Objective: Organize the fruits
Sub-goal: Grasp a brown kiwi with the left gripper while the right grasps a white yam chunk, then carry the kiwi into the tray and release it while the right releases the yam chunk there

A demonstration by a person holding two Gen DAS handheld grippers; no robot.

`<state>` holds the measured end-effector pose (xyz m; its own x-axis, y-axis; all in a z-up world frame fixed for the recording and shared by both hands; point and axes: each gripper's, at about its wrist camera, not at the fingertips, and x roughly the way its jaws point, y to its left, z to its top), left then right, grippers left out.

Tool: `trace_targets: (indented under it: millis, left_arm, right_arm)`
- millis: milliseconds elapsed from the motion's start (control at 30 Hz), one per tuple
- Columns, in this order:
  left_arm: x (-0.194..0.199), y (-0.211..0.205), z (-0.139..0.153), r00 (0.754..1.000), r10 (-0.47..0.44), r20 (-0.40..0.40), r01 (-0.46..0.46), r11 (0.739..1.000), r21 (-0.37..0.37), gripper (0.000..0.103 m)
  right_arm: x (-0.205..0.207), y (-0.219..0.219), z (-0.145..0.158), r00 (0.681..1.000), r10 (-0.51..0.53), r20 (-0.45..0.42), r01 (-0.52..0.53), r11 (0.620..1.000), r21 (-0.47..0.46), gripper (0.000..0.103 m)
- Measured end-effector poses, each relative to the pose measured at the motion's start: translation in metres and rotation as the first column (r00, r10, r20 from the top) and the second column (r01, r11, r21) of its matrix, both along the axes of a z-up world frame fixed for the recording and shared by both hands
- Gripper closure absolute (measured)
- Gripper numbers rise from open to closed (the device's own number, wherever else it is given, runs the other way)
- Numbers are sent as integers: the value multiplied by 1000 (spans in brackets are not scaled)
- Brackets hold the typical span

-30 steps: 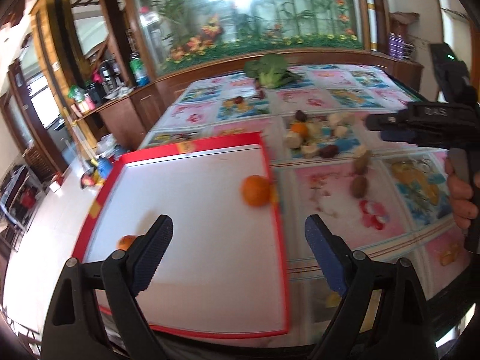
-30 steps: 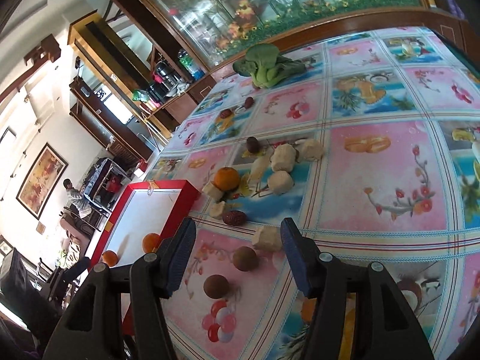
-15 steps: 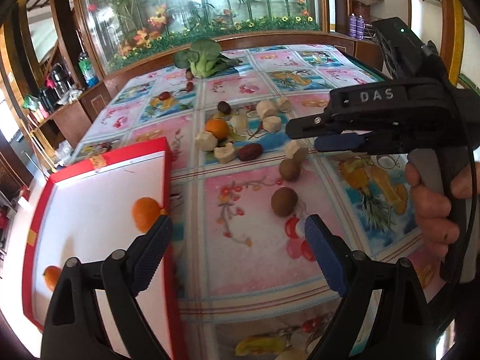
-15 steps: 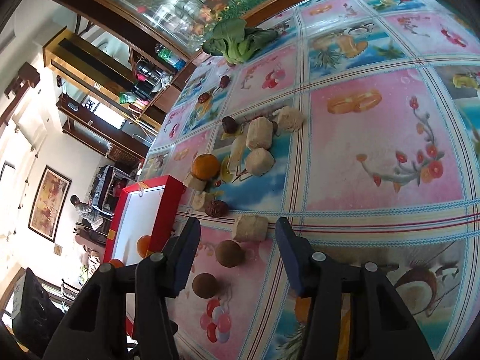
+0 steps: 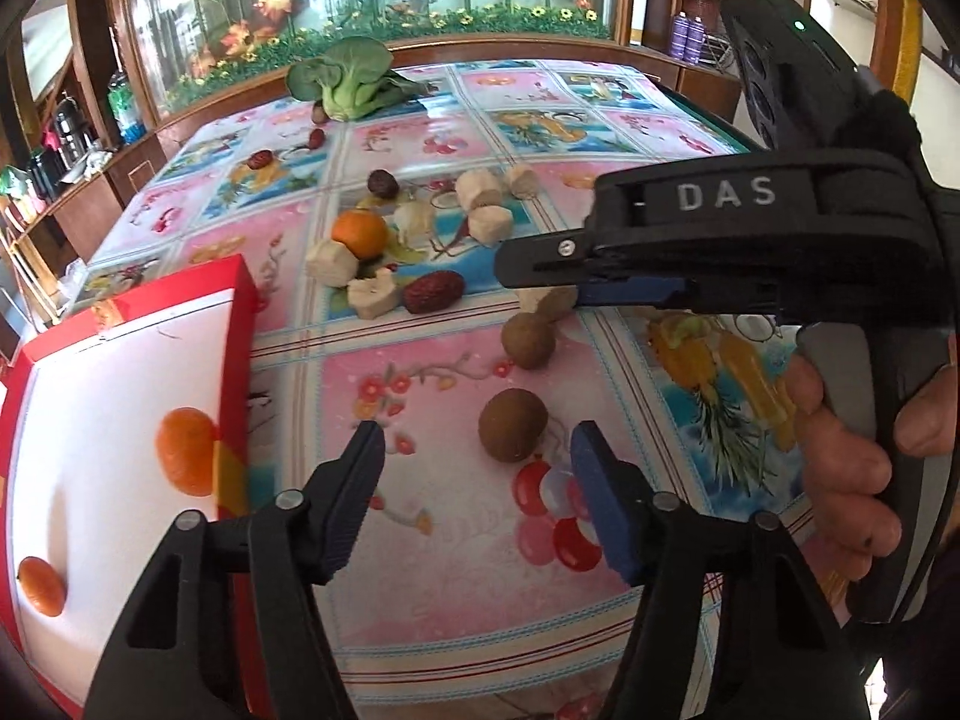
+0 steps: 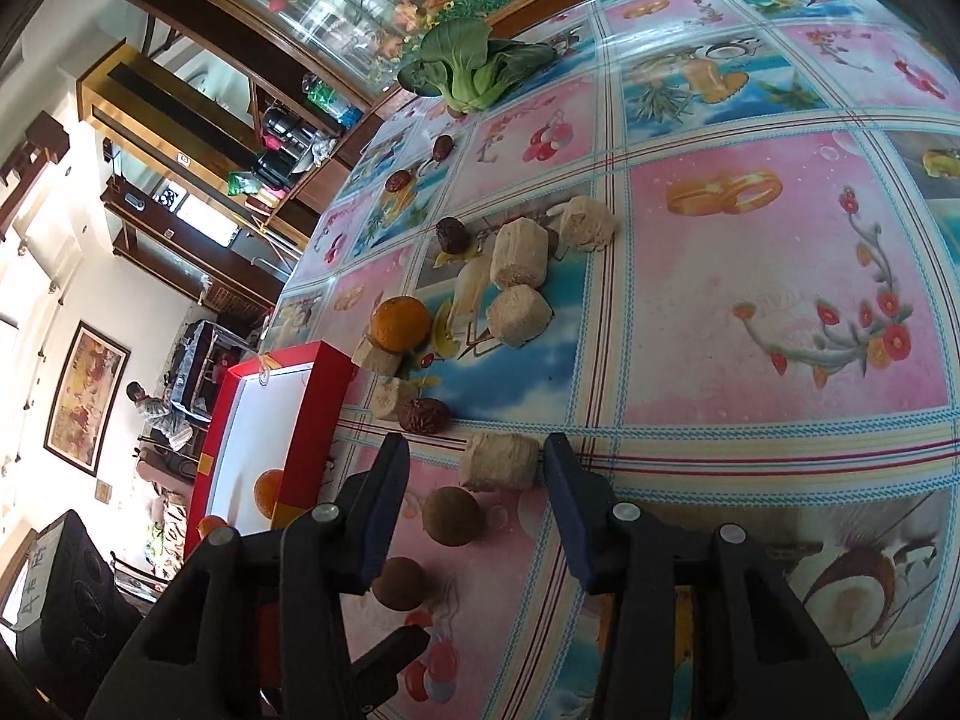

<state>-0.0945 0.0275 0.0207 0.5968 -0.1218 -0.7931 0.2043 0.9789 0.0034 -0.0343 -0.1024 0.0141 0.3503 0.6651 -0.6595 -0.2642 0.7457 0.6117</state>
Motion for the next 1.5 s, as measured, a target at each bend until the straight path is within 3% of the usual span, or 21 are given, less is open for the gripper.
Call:
trace_targets:
  millis: [100, 200, 300, 400, 600, 833, 1067, 1500]
  left_arm:
    - [2, 0, -3, 1000, -6, -14, 5, 1000, -26, 40]
    - [4, 0, -5, 1000, -12, -27, 11, 999, -46, 51]
    - [5, -1, -7, 999, -19, -31, 18, 998, -56, 53]
    - [5, -2, -7, 999, -29, -30, 27, 998, -62, 56]
    - [6, -2, -6, 999, -37, -30, 34, 996, -81, 77]
    - [3, -1, -3, 999, -38, -21, 36, 995, -97, 77]
    - [-16, 9, 19, 999, -13, 49, 18, 994, -104, 77]
    - [-62, 67, 63, 976, 113, 185, -88, 987, -136, 77]
  right_arm:
    - [0, 1, 0, 1000, 4, 7, -4, 1000, -15, 63]
    - [0, 2, 0, 1000, 5, 11, -5, 1000, -26, 69]
    - [0, 2, -1, 1000, 3, 10, -3, 999, -36, 76]
    - [0, 2, -2, 1000, 2, 9, -2, 999, -35, 77]
    - [0, 2, -2, 1000, 0, 11, 0, 999, -34, 77]
    - [-2, -4, 6, 998, -26, 49, 28, 999, -26, 77]
    - [-4, -12, 12, 994, -65, 89, 65, 998, 1, 77]
    - [-2, -35, 16, 973, -184, 143, 184, 983, 13, 77]
